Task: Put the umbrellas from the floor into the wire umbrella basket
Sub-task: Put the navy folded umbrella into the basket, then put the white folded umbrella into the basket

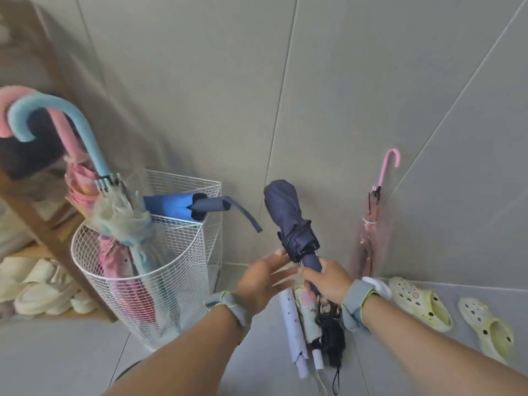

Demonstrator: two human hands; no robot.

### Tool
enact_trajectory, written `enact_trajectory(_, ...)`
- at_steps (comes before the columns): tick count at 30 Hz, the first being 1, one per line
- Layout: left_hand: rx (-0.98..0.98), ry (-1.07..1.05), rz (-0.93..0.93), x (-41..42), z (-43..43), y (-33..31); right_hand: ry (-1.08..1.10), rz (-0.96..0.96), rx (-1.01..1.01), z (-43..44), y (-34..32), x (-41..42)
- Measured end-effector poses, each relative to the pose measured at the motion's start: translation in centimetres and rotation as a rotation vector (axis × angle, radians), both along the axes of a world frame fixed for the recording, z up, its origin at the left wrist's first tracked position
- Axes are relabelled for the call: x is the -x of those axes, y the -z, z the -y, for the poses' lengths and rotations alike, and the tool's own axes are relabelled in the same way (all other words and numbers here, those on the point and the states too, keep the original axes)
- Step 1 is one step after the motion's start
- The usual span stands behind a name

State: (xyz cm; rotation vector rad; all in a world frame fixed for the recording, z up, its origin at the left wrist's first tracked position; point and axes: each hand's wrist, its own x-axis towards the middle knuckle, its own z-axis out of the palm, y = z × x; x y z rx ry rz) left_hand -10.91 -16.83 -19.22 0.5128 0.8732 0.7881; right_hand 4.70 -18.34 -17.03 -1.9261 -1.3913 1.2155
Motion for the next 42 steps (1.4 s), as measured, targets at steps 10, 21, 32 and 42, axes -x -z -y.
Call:
enact_trajectory(10, -0.054, -0.577, 0.313, 6.8, -7.5, -2.3, -0.391, 0.594, -0.305, -11.7, -5.5, 2.5)
enact_trajectory(21, 0.057, -0.666, 0.208, 8.2, -9.2, -1.9, -0.52, 0.347, -0.227, -20.8, -7.6, 14.6)
enact_trajectory(32, 0.079, -0.619, 0.15, 9.3, -9.2, -2.1, -0.071, -0.127, -0.155, -21.1, -5.2, 14.9)
enact_trajectory(42, 0.163, -0.789, 0.166, 7.7, -8.5, -2.0, -0.048, -0.116, -0.006, -18.6, -4.5, 12.0)
